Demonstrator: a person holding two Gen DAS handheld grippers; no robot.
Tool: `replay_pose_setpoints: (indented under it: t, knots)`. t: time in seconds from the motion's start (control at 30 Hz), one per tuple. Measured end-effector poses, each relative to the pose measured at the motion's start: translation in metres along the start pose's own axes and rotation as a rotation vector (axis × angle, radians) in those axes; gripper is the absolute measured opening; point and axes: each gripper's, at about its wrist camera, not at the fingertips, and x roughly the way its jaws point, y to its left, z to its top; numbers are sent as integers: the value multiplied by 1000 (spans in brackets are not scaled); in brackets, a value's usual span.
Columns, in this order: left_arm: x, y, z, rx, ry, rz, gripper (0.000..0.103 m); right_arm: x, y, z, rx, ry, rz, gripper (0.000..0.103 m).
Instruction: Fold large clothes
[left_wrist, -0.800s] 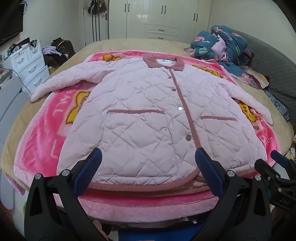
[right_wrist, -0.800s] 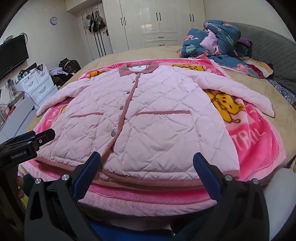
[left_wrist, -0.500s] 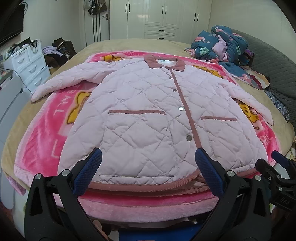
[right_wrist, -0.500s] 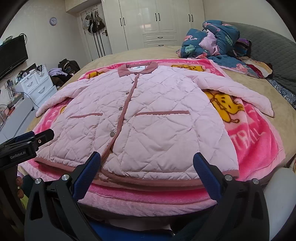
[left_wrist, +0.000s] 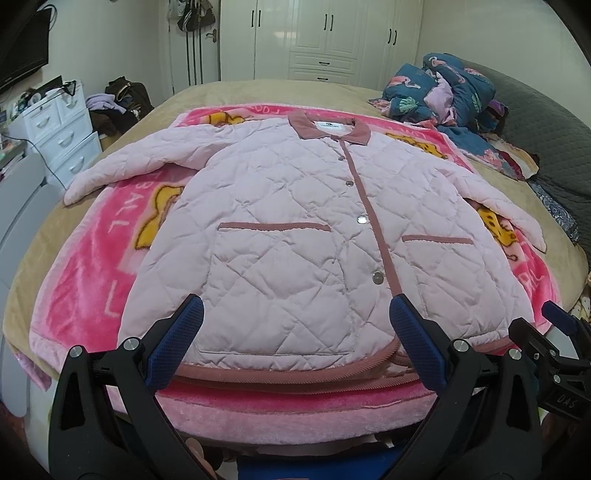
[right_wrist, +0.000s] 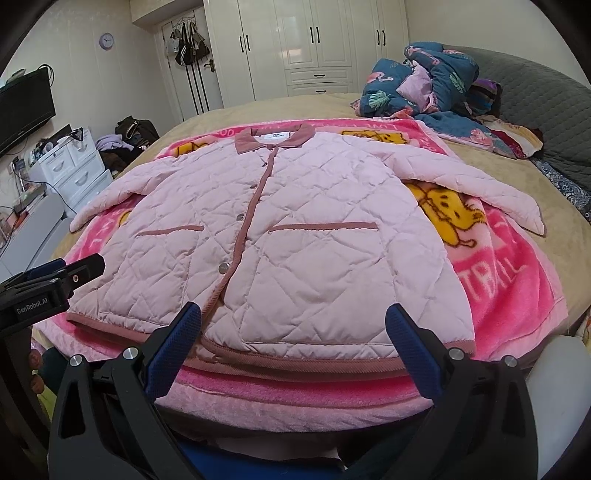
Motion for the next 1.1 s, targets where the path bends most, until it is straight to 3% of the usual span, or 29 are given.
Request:
replay_pose_setpoints:
  t: [1.1]
  knots:
    - [15, -4, 6, 11, 14, 7, 94, 13, -6, 10, 8, 10, 9, 99]
